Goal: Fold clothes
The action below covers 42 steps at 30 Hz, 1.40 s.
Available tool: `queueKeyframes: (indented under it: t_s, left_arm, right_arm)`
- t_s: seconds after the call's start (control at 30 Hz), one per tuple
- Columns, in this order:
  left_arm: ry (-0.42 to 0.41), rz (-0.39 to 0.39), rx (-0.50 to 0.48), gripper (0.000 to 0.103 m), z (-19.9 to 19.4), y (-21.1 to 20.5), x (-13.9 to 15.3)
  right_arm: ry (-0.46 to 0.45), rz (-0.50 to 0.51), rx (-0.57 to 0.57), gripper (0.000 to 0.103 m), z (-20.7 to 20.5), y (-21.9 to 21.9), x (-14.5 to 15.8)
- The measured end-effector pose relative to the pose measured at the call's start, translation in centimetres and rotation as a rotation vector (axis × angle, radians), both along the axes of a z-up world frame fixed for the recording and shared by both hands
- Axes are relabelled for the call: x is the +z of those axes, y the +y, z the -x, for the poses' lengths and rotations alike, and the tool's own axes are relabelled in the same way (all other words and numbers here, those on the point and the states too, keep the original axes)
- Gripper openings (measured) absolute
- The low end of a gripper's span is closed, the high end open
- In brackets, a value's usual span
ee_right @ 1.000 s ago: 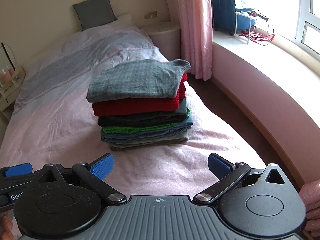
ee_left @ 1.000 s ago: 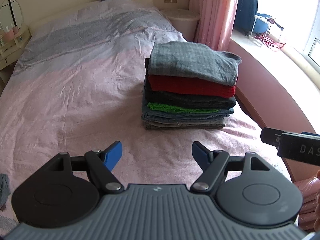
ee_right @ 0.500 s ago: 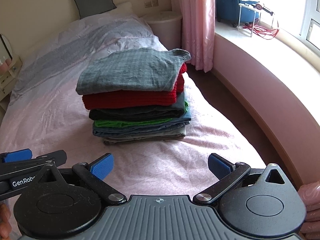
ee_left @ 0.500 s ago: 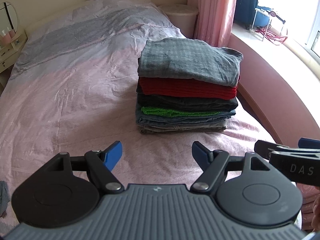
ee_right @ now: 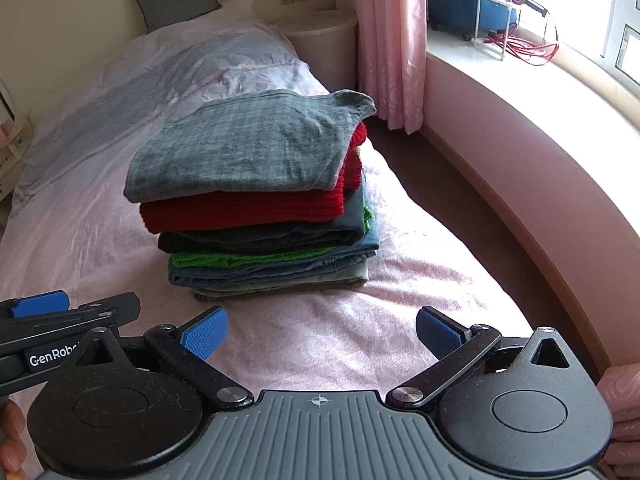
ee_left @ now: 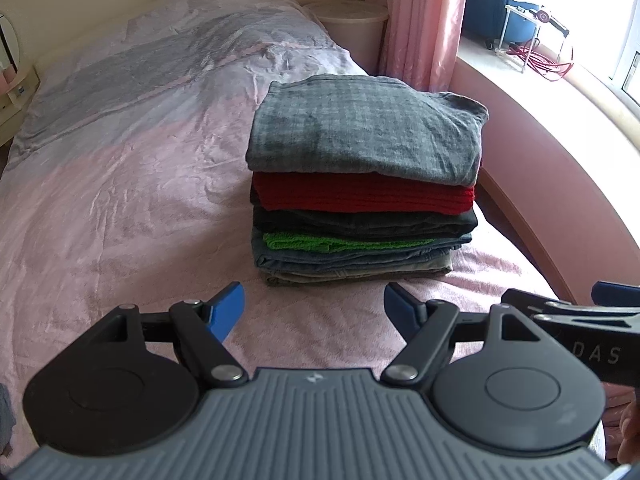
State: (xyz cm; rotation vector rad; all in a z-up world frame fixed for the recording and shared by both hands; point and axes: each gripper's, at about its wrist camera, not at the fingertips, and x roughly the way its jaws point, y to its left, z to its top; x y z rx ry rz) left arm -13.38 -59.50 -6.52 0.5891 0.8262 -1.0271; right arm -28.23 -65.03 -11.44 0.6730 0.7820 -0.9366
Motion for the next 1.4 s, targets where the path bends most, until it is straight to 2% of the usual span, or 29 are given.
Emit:
queueKeyframes:
  t_s: [0.77,1.4]
  left_arm:
    - [0.005,-0.022,0.008,0.074,-2.5,-3.0,-2.4]
    - [0.027,-0.02,-0.015,0.074,-2.3,-4.5,-3.0]
  right_arm:
    - [0.028,-0.048,-0.013,0.103,-2.0,-3.8,-2.6]
    - [0.043,-0.068,-0.044,0.103,-1.4,-5.1,-3.6]
